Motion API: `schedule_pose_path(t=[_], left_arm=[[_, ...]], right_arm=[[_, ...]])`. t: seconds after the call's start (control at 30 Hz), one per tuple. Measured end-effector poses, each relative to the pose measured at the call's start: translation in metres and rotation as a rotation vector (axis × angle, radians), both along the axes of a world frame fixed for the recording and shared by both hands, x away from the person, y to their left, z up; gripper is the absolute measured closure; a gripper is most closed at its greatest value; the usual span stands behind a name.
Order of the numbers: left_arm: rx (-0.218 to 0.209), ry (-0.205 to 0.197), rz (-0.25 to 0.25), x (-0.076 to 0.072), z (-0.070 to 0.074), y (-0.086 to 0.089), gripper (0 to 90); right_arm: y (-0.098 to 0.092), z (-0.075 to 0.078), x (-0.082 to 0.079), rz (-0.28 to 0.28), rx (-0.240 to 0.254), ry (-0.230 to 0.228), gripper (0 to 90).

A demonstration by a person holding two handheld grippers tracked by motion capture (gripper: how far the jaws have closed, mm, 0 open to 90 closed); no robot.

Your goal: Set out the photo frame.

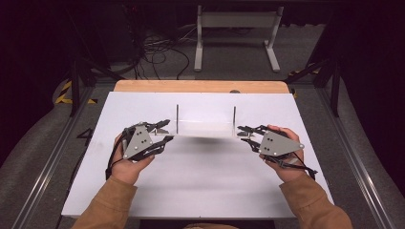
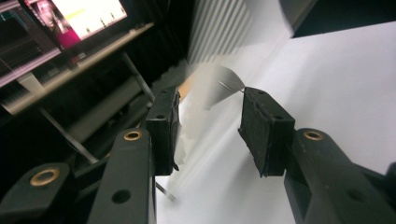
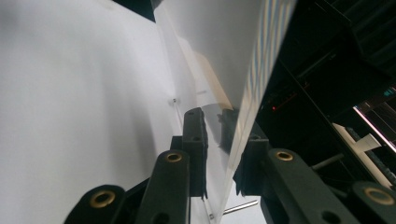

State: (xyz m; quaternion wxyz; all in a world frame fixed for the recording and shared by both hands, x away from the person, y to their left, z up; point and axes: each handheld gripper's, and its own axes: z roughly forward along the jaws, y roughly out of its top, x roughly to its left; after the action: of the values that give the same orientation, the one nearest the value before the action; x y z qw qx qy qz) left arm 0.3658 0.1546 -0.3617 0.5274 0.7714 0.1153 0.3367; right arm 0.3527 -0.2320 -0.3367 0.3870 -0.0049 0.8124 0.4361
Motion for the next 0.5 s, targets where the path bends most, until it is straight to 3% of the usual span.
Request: schedule_pose_path(t=[0.13,0.27,0.3,0.5], left_arm=[[0.022,-0.006,-0.020,-0.003,0.020,0.001,58.1],[-0.009,0.048,-0.048,-0.003,0.029,0.001,58.3],[-0.012,0.060,-0.053,-0.003,0.031,0.001,58.4],[-0.052,0.125,-0.077,0.000,0.042,0.001,58.4]], right_arm=[[-0.006,0.011,-0.001,0.039,0.075,0.051,77.4],[-0.010,0.021,-0.001,0.059,0.117,0.102,77.1],[-0.012,0.027,-0.002,0.067,0.139,0.142,77.2],[-0.015,0.036,-0.001,0.073,0.161,0.198,77.2]])
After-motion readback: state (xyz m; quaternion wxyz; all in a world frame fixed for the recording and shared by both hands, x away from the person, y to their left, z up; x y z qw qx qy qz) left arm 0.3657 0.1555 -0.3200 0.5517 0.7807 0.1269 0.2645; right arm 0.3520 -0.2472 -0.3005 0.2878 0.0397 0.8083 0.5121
